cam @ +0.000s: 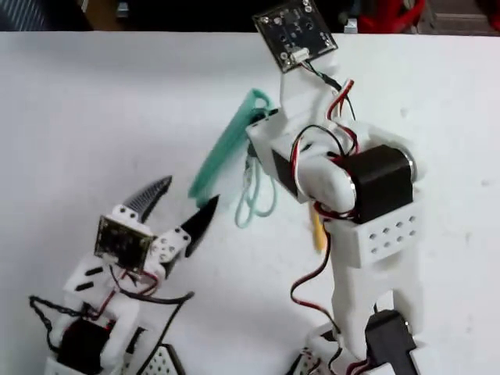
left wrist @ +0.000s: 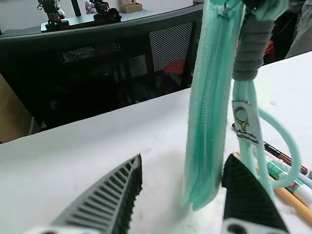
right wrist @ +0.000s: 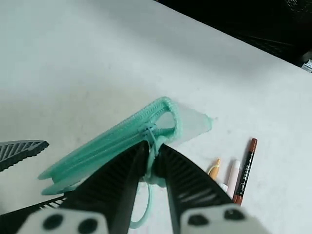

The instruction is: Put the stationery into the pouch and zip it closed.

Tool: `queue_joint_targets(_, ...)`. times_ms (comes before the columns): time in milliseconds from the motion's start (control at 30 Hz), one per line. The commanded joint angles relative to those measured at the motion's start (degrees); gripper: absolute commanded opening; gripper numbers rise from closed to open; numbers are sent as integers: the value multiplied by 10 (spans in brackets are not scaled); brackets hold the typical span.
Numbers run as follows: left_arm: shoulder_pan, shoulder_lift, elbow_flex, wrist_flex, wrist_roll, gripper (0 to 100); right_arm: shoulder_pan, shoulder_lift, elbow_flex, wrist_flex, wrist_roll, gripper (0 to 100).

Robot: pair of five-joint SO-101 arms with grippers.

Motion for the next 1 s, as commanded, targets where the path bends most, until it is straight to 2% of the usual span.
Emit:
queue_joint_targets(0,56,0,12,-47,6,264,-7,-19,-19,1,0,16)
queue_joint_targets(67,80,0,23,-68,5,257,-7,-19,-15,1,0,16)
queue_joint_targets(333,81,0,94,-180,5,225,-7,-22,26,1,0,16)
queue_joint_targets(567,95,1,97,-182,5,210,-65,-22,43,1,3,16)
queue_joint_targets(733,94,1,98,-184,4,24,-69,-22,41,1,4,16)
queue_joint_targets(967,78,0,81,-180,8,22,-49,-22,40,0,4,16)
